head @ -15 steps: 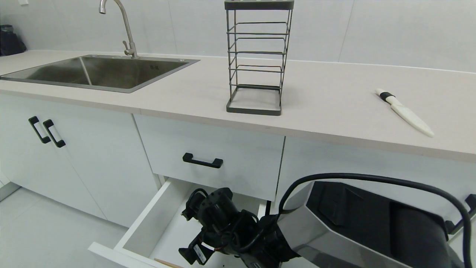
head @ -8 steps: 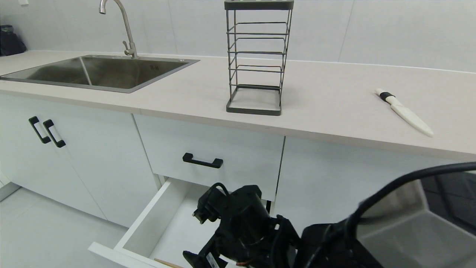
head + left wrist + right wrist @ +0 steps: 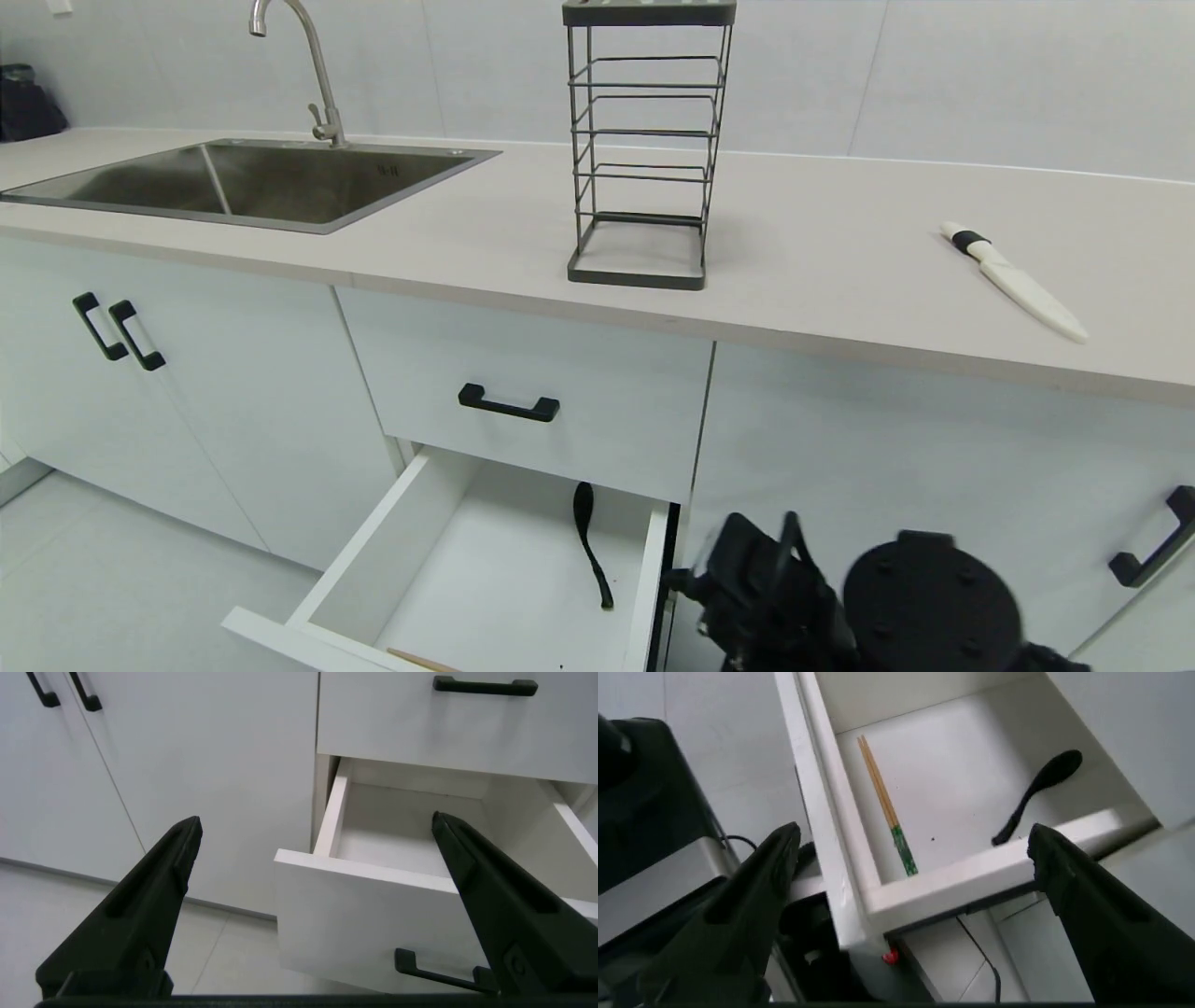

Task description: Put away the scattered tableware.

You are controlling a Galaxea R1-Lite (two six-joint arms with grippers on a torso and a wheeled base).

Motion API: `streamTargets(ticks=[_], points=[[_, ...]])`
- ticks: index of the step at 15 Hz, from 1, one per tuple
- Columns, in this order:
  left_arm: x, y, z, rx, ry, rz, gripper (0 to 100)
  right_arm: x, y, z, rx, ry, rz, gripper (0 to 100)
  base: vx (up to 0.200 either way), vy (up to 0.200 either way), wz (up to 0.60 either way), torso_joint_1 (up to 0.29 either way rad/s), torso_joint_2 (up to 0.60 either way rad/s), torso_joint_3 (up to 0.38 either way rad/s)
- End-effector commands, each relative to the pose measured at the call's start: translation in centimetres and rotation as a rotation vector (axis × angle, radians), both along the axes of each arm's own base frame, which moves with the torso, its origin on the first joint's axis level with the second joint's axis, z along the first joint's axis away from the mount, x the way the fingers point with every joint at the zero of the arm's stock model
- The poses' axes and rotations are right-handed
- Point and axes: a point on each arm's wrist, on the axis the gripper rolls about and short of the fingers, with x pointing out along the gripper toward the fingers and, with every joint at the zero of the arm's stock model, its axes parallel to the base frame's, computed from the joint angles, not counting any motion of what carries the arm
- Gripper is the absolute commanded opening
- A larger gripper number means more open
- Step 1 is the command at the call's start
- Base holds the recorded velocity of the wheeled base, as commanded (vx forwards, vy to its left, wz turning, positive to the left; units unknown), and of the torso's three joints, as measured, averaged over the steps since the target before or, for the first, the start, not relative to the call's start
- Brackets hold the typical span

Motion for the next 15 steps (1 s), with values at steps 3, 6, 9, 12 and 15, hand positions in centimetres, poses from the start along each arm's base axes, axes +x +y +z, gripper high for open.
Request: streamTargets(ticks=[3,6,9,12,15], points=[[0.0,0.0,0.0,0.000,0.000,0.000,100,-1.9,-8.5,2.6,0.104,-0.058,-0.080,100,0.000,0.000,0.00,0.000,0.00,0.000],[0.0,0.0,0.0,0.000,0.002,0.000,100,-4.7,-14.4,2.2,0.162,-0.120,-0.129,100,0.000,0.000,0.00,0.000,0.00,0.000],[0.0,0.0,0.0,0.000,0.000,0.000,100,-6.6,-17.5,3.3,0.244,-0.208,-0.228,100,0.000,0.000,0.00,0.000,0.00,0.000],[0.0,0.0,0.0,0.000,0.000,0.000,100,-7.5,-19.4,5.0,0.320,-0.324,-0.366,100,0.000,0.000,0.00,0.000,0.00,0.000],[0.0,0.0,0.0,0.000,0.002,-0.001,100,-8.7,-21.1,6.1,0.341,-0.514,-0.533,100,0.000,0.000,0.00,0.000,0.00,0.000]])
